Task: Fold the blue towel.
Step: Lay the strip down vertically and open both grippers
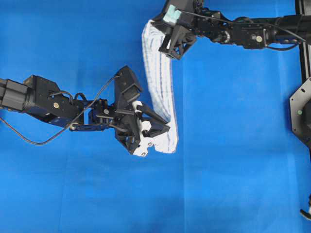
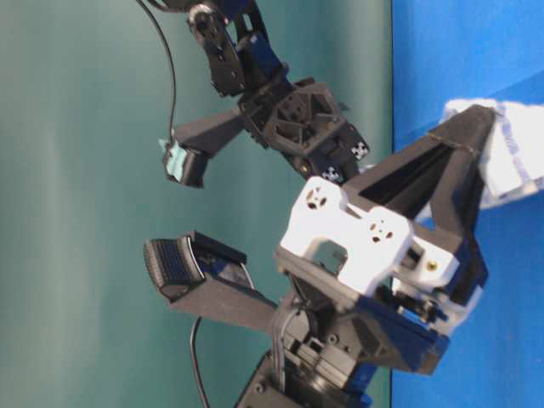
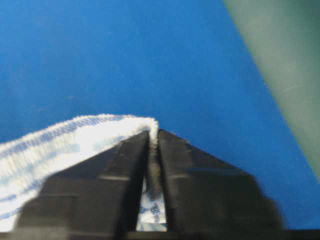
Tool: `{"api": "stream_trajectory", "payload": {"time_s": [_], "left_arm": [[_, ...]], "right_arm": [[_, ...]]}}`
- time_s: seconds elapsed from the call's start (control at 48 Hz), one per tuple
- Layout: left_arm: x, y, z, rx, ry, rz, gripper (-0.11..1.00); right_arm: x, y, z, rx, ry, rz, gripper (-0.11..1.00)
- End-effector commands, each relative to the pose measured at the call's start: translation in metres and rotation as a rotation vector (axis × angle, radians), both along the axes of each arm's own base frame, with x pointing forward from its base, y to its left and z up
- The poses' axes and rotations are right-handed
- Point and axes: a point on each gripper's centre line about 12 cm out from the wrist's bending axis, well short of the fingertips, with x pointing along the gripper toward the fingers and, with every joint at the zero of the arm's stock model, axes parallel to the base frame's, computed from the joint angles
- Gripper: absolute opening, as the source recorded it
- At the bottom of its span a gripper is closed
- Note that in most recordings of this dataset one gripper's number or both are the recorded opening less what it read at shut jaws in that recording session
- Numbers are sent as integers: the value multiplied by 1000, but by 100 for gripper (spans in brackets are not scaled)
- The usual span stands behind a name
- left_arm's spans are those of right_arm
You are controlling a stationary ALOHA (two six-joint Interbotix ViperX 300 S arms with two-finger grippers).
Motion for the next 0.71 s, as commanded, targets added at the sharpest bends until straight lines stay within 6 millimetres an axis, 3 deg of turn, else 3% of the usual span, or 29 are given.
{"api": "stream_trajectory", "payload": {"time_s": [0.0,0.167,0.229,0.313,0.375,0.688], "left_arm": [[-2,-1,17,-4,-41,-2,28],[-11,-1,12,-4,-20,-4,61],[-15,0,10,-11,-7,1,69],[-25,0,4,-26,29,4,77],[-35,1,3,-35,54,3,80],[-85,3,16,-61,135,-18,81]], "right_arm": [[8,-5,15,-15,-41,-5,15],[14,-7,16,-18,-49,-5,53],[14,-8,17,-19,-51,-5,68],[14,-8,17,-21,-52,-6,81],[14,-8,17,-21,-52,-6,85],[13,-7,19,-20,-56,-5,85]]}}
